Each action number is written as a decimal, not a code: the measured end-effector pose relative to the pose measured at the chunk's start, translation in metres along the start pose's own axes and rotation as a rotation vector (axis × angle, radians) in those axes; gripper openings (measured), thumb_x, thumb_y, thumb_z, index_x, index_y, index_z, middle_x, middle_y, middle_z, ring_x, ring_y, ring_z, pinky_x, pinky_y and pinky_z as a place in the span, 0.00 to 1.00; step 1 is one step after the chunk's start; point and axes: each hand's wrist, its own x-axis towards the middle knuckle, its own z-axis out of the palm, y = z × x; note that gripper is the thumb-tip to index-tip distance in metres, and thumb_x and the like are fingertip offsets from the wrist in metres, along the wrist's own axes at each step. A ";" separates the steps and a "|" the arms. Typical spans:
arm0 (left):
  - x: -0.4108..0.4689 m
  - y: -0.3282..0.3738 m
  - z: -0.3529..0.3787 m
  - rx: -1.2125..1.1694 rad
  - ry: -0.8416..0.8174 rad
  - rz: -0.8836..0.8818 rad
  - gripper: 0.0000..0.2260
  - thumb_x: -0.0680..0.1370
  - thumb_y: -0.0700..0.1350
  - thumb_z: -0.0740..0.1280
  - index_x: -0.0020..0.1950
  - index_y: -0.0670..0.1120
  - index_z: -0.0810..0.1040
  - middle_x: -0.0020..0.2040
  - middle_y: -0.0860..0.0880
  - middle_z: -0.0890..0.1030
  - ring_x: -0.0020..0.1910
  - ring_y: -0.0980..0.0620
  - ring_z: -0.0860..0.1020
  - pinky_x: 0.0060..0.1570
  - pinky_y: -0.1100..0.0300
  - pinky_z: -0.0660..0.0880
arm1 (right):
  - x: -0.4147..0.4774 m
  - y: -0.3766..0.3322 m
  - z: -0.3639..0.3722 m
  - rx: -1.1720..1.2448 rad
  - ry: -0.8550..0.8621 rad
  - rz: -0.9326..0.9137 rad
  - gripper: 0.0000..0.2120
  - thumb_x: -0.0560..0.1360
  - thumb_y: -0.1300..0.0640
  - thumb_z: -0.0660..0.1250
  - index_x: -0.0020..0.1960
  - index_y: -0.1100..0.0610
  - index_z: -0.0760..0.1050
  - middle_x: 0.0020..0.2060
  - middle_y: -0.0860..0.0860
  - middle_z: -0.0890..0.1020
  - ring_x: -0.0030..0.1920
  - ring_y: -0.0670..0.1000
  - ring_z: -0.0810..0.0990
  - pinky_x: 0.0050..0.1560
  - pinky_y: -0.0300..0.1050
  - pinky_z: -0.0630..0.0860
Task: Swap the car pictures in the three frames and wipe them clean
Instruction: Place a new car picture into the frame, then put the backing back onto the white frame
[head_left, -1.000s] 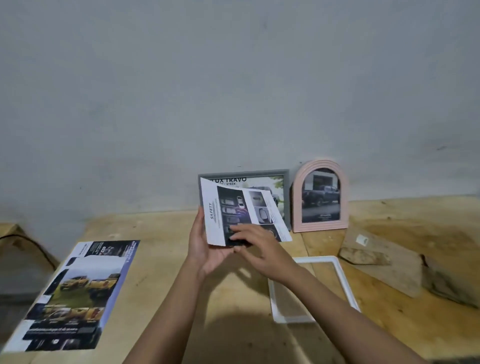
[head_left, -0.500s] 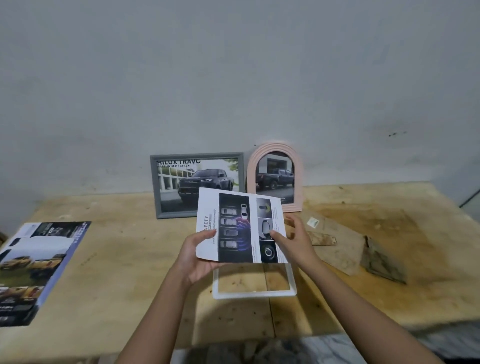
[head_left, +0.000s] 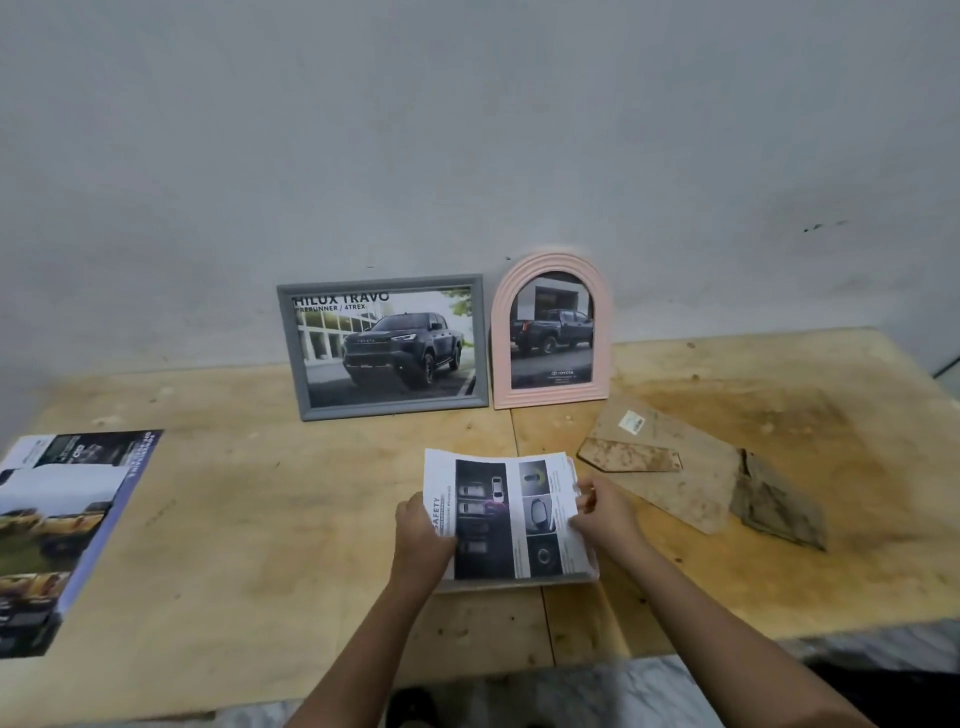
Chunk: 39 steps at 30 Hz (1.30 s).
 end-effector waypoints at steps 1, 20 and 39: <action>0.001 -0.002 0.002 0.063 -0.010 0.005 0.19 0.68 0.35 0.73 0.55 0.42 0.69 0.48 0.49 0.67 0.51 0.49 0.69 0.38 0.70 0.68 | 0.002 0.001 0.003 -0.060 0.009 0.001 0.18 0.70 0.66 0.68 0.59 0.58 0.71 0.47 0.51 0.77 0.46 0.49 0.75 0.46 0.43 0.76; 0.016 -0.036 0.016 0.644 -0.494 0.352 0.30 0.80 0.59 0.51 0.76 0.51 0.40 0.76 0.47 0.35 0.75 0.47 0.35 0.73 0.54 0.41 | -0.009 0.011 0.046 -0.576 -0.069 -0.361 0.27 0.77 0.44 0.60 0.73 0.49 0.58 0.76 0.49 0.54 0.76 0.52 0.51 0.70 0.47 0.63; 0.020 0.033 0.059 0.441 -0.038 0.319 0.11 0.79 0.45 0.61 0.60 0.44 0.75 0.65 0.49 0.70 0.59 0.55 0.71 0.55 0.69 0.69 | 0.071 0.025 -0.025 -0.482 -0.172 -0.631 0.12 0.77 0.50 0.60 0.59 0.50 0.74 0.59 0.46 0.74 0.59 0.48 0.72 0.58 0.42 0.68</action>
